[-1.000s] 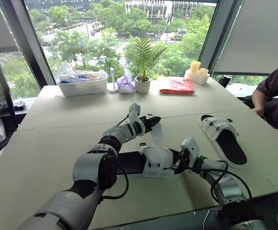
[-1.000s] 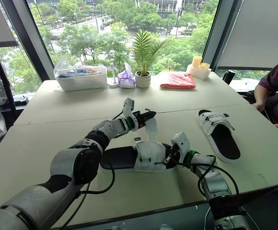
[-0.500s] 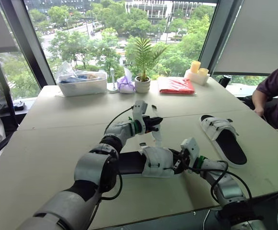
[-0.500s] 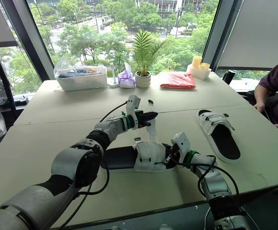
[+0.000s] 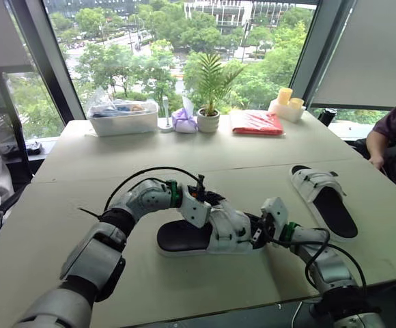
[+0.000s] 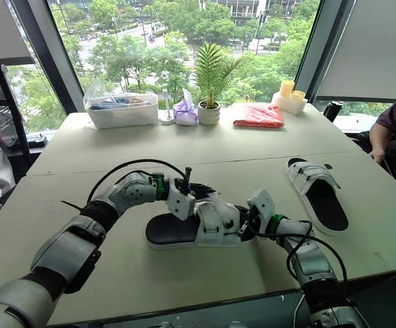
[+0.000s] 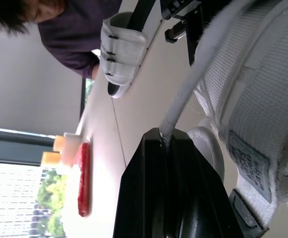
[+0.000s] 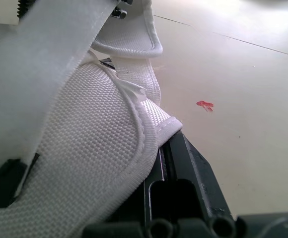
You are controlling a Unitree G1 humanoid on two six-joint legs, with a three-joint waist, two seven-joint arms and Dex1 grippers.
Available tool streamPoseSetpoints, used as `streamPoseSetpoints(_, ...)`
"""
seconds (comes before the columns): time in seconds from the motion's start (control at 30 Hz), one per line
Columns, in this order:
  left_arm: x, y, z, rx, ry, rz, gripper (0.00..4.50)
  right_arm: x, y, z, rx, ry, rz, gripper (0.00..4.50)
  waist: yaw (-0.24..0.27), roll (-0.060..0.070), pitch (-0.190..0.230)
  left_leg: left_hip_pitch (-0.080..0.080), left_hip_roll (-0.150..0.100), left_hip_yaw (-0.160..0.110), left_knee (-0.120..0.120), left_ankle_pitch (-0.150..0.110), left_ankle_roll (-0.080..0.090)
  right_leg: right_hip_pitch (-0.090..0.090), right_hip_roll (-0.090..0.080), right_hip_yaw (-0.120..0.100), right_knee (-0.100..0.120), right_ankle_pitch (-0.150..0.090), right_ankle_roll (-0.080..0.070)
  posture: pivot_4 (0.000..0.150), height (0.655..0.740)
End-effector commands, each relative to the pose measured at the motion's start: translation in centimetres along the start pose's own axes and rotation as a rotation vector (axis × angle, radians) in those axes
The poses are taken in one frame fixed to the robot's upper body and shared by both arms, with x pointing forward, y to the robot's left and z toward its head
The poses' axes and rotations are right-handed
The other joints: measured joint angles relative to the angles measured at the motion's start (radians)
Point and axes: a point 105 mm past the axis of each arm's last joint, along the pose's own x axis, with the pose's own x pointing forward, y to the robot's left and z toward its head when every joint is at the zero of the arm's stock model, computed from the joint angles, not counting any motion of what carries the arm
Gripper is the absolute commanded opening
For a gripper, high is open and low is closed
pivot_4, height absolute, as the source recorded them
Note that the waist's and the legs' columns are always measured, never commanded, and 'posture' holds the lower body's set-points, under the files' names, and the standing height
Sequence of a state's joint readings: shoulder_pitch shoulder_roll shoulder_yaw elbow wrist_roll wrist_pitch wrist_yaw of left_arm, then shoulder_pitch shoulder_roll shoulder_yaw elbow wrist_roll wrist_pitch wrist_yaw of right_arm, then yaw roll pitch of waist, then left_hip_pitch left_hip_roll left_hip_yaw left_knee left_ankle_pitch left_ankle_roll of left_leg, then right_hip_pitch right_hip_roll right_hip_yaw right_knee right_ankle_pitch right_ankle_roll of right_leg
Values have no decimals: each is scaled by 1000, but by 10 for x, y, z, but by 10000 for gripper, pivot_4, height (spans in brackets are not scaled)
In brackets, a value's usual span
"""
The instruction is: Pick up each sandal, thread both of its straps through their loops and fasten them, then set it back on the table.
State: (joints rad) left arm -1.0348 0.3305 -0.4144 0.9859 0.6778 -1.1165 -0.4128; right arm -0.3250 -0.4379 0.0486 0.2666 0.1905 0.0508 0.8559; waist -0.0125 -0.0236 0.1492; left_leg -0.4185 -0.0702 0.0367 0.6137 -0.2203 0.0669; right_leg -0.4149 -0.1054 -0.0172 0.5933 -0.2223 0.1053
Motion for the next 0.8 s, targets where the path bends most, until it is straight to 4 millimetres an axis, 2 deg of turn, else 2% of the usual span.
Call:
streamPoseSetpoints(0.03, 7, 24, 7, 91, -27, 133, 6359, -2, 4, -34, 70, 124, 8, 0, -1, 0, 0, 0, 0, 0, 0, 0, 0, 0, 0, 0, 0, 0, 0, 1500, 7388)
streamPoseSetpoints(0.07, 8, 26, 6, 93, -23, 153, 9022, -2, 4, -33, 69, 124, 9, 0, -1, 0, 0, 0, 0, 0, 0, 0, 0, 0, 0, -1, 1, 0, 1, 1500, 7388)
streamPoseSetpoints(0.23, 7, 35, 10, 134, -43, 203, 34009, -3, 2, -34, 66, 131, 13, 0, -1, 0, 0, 1, 0, 0, 1, 0, 0, 0, -5, -10, 2, 3, 5, 1500, 7388)
streamPoseSetpoints(0.37, 0, 39, 16, 175, -86, 217, 34009, -3, 1, -35, 66, 135, 15, 0, -1, 0, 0, 1, 0, 0, 2, 0, 0, 0, -12, -22, 2, 4, 6, 1500, 7388)
streamPoseSetpoints(0.47, -12, 39, 9, 118, -61, 226, 34009, -1, 1, -36, 66, 138, 19, 0, -1, 0, 0, 1, 0, 0, 3, 0, 0, 1, -13, -24, 2, 5, 6, 1500, 7388)
streamPoseSetpoints(0.53, -23, 43, -7, -52, 9, 284, 34009, -1, 1, -36, 66, 138, 21, 0, -2, 0, 0, 1, 0, 0, 4, 0, 0, 1, -14, -25, 2, 5, 6, 1500, 7388)
streamPoseSetpoints(0.6, -34, 46, -26, -406, 78, 347, 34009, -1, 0, -36, 66, 138, 21, 0, -4, 1, 0, 2, 1, 0, 5, 0, 0, 2, -14, -26, 2, 5, 6, 1500, 7388)
streamPoseSetpoints(0.63, -38, 45, -28, -578, 57, 355, 34009, -1, 0, -36, 66, 139, 22, 0, -8, 2, 0, 3, 1, 0, 6, 0, 0, 3, -15, -27, 2, 5, 6, 1500, 7388)
streamPoseSetpoints(0.73, -46, 46, -4, -1060, -94, 311, 34009, -2, 0, -37, 67, 143, 24, 0, -15, 3, 2, 2, 2, 0, 9, -1, 1, 3, -15, -28, 2, 5, 5, 1500, 7388)
streamPoseSetpoints(0.8, -46, 45, 29, -1349, -220, 235, 34009, -2, 0, -38, 68, 148, 31, 0, -16, 3, 2, 1, 2, -1, 11, -1, 2, 4, -15, -29, 2, 5, 5, 1500, 7388)
